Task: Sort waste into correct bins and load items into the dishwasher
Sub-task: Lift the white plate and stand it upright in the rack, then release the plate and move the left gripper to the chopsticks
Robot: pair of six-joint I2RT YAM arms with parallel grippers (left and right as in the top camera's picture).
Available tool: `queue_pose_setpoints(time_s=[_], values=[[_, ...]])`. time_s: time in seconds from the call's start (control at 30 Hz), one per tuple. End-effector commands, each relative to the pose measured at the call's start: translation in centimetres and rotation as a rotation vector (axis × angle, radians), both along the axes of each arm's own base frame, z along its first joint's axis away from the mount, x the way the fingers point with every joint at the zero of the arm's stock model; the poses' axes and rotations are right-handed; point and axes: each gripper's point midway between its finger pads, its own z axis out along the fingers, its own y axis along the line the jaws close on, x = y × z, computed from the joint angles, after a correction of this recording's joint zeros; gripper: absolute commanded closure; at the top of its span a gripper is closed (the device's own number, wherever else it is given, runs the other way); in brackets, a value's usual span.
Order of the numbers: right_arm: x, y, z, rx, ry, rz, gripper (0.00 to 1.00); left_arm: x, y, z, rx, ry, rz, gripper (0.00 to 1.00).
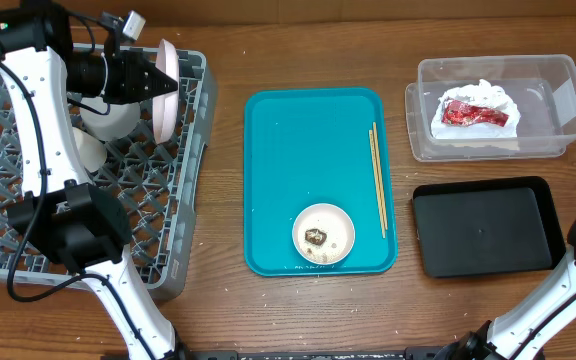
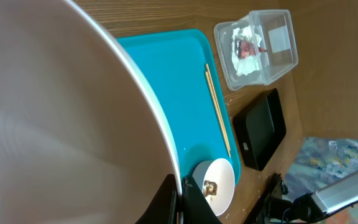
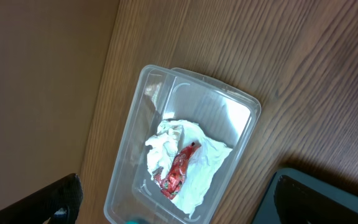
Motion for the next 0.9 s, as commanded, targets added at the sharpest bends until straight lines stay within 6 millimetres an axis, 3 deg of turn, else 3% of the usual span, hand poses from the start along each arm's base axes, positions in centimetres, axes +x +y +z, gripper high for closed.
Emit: queue_pose_setpoints(time_s=[0.0, 0.2, 0.3, 0.43, 0.5, 0.53, 0.57, 0.73, 0.8, 0.87], values=[[-0.2, -0.1, 1.2, -0.024, -0.027, 0.0, 0.0, -0.1, -0.5, 0.0, -0.017, -0.03, -0.035, 0.96], [-0.2, -0.1, 1.2, -0.024, -0.027, 0.0, 0.0, 0.0, 0.6, 0.0, -0.017, -0.032, -0.012, 0.95], [-0.2, -0.1, 1.2, -0.024, -0.027, 0.0, 0.0, 0.1, 1.7, 0.0, -0.012, -0.036, 0.01, 0.83], [-0.2, -0.1, 1.2, -0.024, -0.027, 0.0, 0.0, 0.5, 4.0, -0.6, 0.037, -0.031, 0.07, 0.77], [-0.2, -0.1, 1.2, -0.024, -0.027, 0.0, 0.0, 0.6, 5.1, -0.7, 0.046, -0.032, 0.1, 0.55], [-0.2, -0.1, 1.2, -0.024, -0.027, 0.0, 0.0, 0.7, 5.5, -0.7, 0.044, -0.027, 0.116, 0.48], [-0.2, -0.1, 1.2, -0.024, -0.027, 0.0, 0.0, 0.8, 5.8, -0.6, 0.04, -0.02, 0.134, 0.47], [-0.2, -0.1, 1.2, -0.024, -0.027, 0.0, 0.0, 1.0, 6.7, 1.3, 0.042, -0.034, 0.191, 0.57], [-0.2, -0.1, 1.2, -0.024, -0.027, 0.0, 0.0, 0.9, 6.7, 2.9, 0.044, -0.052, 0.211, 0.7], [-0.2, -0.1, 1.2, -0.024, -0.027, -0.001, 0.0, 0.5, 6.4, 4.7, 0.054, -0.088, 0.213, 0.89]])
